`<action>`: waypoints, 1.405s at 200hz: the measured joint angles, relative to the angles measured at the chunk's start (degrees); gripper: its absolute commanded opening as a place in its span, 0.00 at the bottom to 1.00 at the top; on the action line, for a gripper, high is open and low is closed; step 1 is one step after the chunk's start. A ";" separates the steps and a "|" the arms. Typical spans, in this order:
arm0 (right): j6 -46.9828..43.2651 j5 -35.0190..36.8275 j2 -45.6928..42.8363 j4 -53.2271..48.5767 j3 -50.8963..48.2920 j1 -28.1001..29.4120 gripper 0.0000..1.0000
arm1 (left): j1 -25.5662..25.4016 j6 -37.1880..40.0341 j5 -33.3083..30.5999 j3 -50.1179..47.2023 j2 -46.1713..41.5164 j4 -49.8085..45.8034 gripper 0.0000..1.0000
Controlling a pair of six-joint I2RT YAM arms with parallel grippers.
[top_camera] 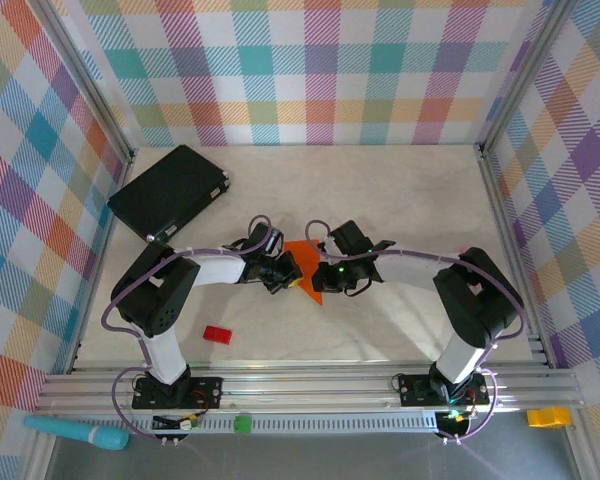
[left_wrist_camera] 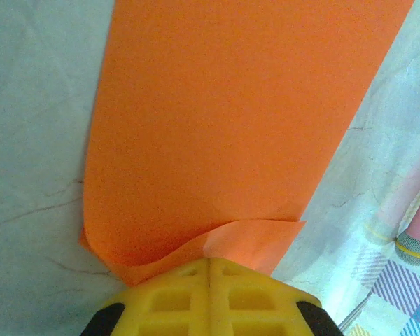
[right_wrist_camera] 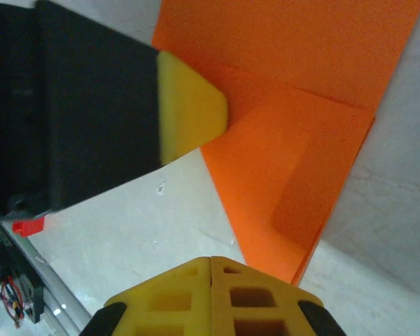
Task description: Fold a paper plane with a square sheet of paper (pick it up from the middle)
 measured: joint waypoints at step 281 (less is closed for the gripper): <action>2.99 0.70 6.86 -5.38 4.02 -0.04 0.00 | -3.26 7.91 1.18 -5.25 -2.21 7.19 0.00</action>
